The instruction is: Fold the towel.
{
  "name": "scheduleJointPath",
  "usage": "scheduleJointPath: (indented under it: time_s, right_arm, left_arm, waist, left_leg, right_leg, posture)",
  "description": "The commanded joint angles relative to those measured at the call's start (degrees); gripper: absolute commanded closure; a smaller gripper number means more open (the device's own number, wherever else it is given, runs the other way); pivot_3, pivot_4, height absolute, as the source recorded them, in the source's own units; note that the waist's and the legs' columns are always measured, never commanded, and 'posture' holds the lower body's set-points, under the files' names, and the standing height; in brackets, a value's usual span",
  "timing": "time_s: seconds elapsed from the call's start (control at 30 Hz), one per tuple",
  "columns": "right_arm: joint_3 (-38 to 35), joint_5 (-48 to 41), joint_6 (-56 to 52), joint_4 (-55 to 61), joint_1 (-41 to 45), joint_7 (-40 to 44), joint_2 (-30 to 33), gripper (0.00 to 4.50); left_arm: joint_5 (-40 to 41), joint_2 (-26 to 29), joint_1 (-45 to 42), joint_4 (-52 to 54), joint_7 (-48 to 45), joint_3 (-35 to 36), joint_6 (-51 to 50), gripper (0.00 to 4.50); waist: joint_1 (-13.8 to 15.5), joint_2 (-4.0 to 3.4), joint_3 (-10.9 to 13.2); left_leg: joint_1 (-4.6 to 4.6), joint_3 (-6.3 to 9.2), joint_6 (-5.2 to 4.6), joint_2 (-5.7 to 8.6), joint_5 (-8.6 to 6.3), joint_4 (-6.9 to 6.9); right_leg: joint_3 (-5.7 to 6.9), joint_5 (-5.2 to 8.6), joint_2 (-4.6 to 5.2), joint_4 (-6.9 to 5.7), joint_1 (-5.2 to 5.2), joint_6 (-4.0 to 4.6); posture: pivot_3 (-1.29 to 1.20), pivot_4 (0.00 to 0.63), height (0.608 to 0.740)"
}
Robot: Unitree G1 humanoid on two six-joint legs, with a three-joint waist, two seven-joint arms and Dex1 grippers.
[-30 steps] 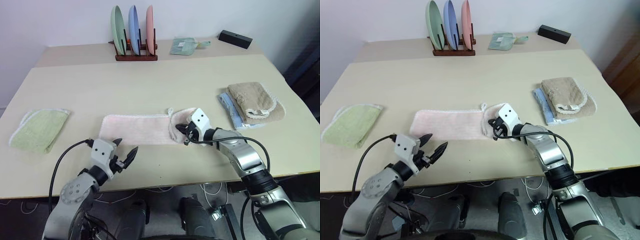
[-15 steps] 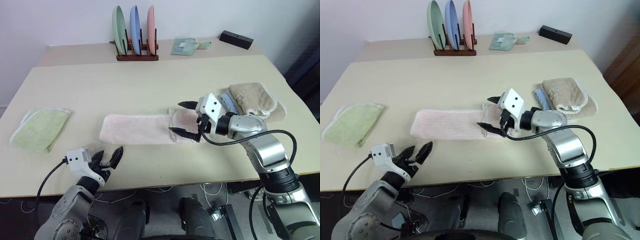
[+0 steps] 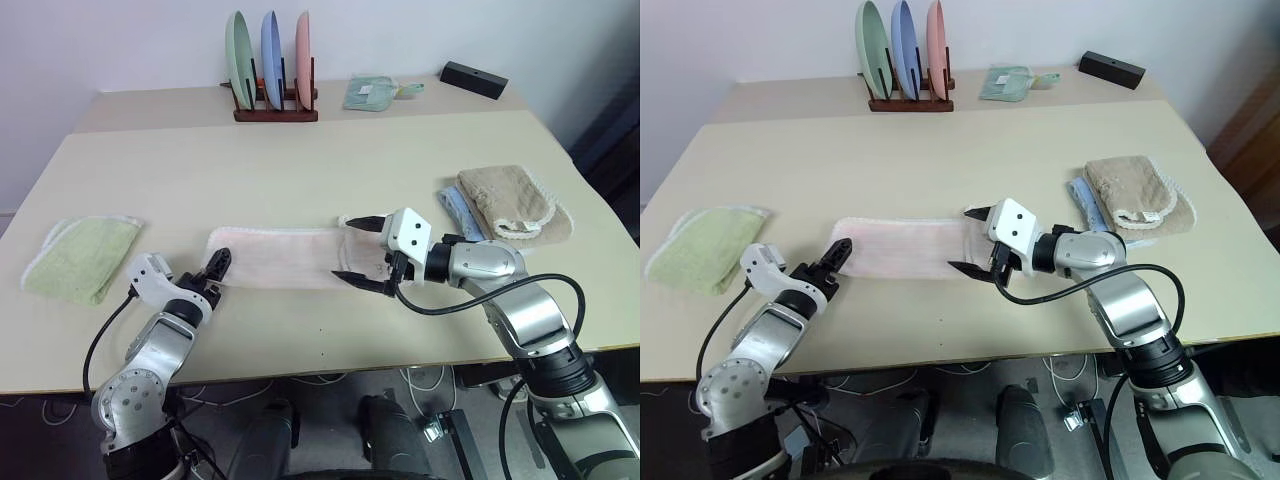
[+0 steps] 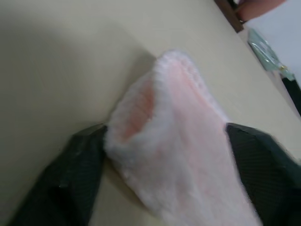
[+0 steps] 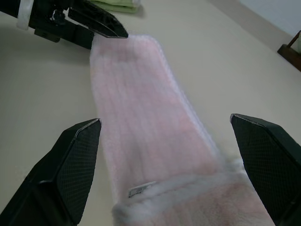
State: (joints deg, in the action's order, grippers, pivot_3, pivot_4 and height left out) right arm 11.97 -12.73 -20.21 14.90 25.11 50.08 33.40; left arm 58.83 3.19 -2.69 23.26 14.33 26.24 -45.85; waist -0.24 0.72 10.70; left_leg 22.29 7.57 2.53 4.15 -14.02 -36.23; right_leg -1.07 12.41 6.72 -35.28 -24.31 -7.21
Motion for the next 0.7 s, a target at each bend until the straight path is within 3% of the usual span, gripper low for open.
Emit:
scheduleJointPath:
  time_s: [0.03, 0.17, 0.23, 0.47, 0.63, 0.7]
  right_arm:
    - [-1.27, -0.23, 0.88, 2.52, -0.23, -0.82, -0.5, 0.0]
    - [-1.42, -0.24, 0.11, 3.76, -0.8, -1.63, -0.7, 0.0]
    - [-1.68, -0.31, -0.32, 4.17, -0.93, -2.05, -0.62, 0.0]
    - [-2.67, -0.01, -0.55, 3.12, -0.67, -2.56, 0.17, 0.0]
    - [-2.18, 0.99, 0.24, 1.54, -0.28, -2.85, -0.42, 0.0]
    - [-1.98, 1.32, 0.56, 0.94, -0.28, -3.25, -1.02, 0.0]
  left_arm:
    - [1.72, -0.03, -0.07, -0.05, 0.28, 0.12, 1.09, 2.42]
    - [3.0, 1.26, -0.45, 0.9, -0.45, 0.97, 2.32, 4.45]
    - [4.17, 3.35, -1.14, 2.02, -1.61, 2.56, 3.49, 4.45]
    - [5.96, 21.3, -4.82, 3.61, -10.02, 8.08, 4.48, 4.45]
    - [4.27, 28.68, -7.99, 5.36, -15.5, 2.74, 3.15, 4.45]
    - [1.12, 30.3, -10.28, 7.84, -18.58, -5.07, 2.19, 4.45]
  waist:
    - [0.14, 0.01, 0.0]
    - [0.74, 0.02, 0.01]
    - [0.8, 0.03, 0.02]
    - [0.67, 0.07, 0.04]
    - [0.95, 0.09, 0.05]
    - [0.95, 0.09, 0.05]
  left_leg:
    - [0.0, 0.0, 0.0, 0.0, 0.0, 0.0]
    - [0.02, 0.0, 0.0, 0.0, 0.0, -0.01]
    - [0.02, 0.0, 0.0, 0.0, 0.0, 0.0]
    - [0.02, -0.02, 0.01, -0.01, 0.0, 0.03]
    - [0.04, -0.02, 0.02, 0.01, 0.0, 0.02]
    - [0.04, -0.04, 0.02, 0.01, 0.0, 0.03]
  right_leg:
    - [0.0, 0.0, 0.0, 0.0, 0.0, 0.0]
    - [0.0, 0.0, 0.0, 0.03, 0.0, 0.01]
    - [0.0, 0.0, 0.0, 0.04, 0.0, 0.01]
    - [-0.01, 0.0, -0.02, 0.05, -0.04, 0.04]
    - [-0.01, 0.0, -0.01, 0.08, -0.01, 0.03]
    - [-0.03, -0.01, -0.01, 0.08, -0.02, 0.03]
  posture:
    - [0.0, 0.15, 0.74]
    - [0.0, 0.15, 0.74]
    - [0.0, 0.15, 0.74]
    - [0.0, 0.15, 0.74]
    - [0.0, 0.15, 0.74]
    - [0.0, 0.15, 0.74]
